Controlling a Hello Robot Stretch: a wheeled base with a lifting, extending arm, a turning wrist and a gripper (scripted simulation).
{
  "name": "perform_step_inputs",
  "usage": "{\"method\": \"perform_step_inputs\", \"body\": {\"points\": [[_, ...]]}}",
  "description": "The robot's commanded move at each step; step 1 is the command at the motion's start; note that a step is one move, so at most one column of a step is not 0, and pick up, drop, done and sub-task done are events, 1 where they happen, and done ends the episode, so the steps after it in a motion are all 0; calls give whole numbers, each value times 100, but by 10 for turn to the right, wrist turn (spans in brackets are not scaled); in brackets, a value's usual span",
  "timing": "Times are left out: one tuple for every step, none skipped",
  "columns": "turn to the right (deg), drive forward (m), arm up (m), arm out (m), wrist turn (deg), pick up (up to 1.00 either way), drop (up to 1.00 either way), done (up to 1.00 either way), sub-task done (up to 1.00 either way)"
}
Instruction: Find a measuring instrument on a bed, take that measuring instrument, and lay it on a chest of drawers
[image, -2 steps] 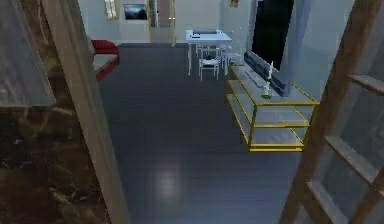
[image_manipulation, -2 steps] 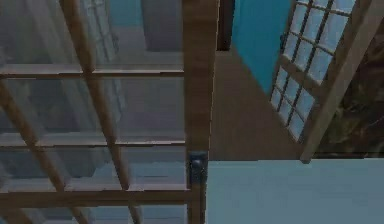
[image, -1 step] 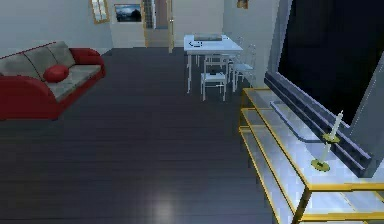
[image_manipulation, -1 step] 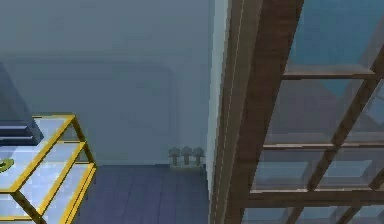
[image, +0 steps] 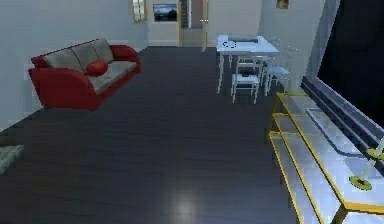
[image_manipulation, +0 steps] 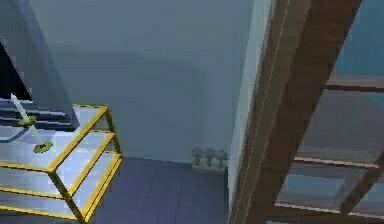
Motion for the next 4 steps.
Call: {"method": "perform_step_inputs", "body": {"points": [[0,100,0,0,0,0,0,0,0],[0,100,0,0,0,0,0,0,0],[0,100,0,0,0,0,0,0,0],[0,100,0,0,0,0,0,0,0]]}}
